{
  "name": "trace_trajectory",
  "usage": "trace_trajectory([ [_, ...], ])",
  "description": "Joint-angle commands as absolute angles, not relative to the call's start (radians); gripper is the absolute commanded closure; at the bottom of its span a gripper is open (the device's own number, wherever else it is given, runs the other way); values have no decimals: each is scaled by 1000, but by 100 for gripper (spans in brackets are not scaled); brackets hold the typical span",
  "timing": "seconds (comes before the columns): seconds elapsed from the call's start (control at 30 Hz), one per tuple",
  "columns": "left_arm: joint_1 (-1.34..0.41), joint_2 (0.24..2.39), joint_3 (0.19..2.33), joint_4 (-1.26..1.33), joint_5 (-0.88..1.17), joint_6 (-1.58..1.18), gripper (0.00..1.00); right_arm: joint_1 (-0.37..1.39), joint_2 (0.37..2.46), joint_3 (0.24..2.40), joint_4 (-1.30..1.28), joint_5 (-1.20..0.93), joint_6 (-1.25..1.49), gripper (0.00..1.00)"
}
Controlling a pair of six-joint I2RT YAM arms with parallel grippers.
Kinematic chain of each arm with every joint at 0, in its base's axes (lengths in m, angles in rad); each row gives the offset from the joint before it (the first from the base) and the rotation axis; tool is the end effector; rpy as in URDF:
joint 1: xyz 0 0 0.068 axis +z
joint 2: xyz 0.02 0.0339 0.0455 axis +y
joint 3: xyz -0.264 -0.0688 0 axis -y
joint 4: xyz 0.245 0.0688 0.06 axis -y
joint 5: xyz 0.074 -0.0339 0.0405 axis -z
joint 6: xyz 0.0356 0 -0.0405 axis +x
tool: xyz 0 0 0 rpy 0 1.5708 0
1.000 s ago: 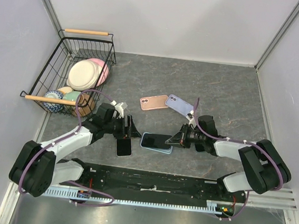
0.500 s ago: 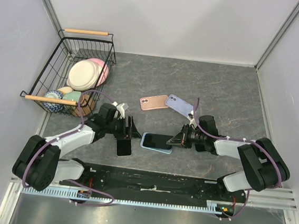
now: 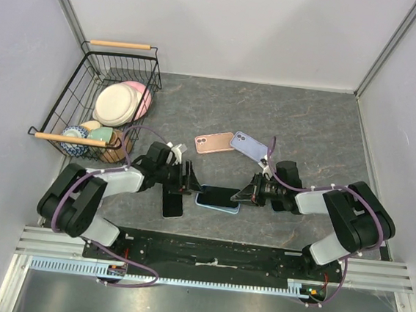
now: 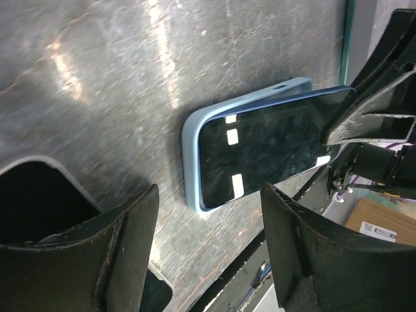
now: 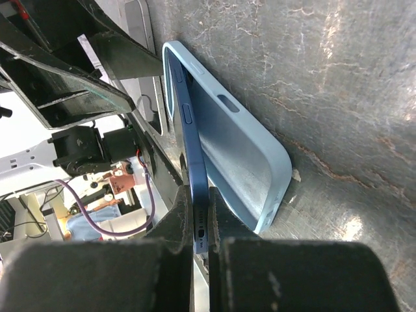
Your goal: Put the phone into the phone case
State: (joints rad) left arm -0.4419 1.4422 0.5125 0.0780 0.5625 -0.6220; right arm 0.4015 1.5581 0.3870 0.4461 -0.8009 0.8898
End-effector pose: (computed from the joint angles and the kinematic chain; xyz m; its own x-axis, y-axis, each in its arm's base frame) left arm 0.2173 -0.1238 0.1365 -0.9486 -0.0965 -0.3015 0.1558 0.6868 -0.7099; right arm 0.2120 0.1178 0.1096 -0.9800 0.1715 -0.1013 -0.0084 0.4725 0.8813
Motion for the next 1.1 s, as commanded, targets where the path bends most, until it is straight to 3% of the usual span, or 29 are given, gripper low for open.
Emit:
trace_trajectory([
  [0.0, -471, 1514, 566, 172, 607, -661, 29, 416, 1617, 368, 400, -666, 845, 100],
  [0.37, -537, 1580, 618, 207, 661, -699, 31, 419, 1657, 382, 370, -630, 798, 100],
  [0.7, -537, 1335, 681, -133, 381, -580, 30, 425, 1672, 440, 215, -538, 667, 100],
  [0.87, -543, 1206, 680, -147, 393, -617, 30, 442, 1719, 457, 210, -523, 647, 100],
  [1.07, -580, 1198, 692, -149, 371, -641, 32, 495, 1767, 485, 177, -453, 620, 100],
])
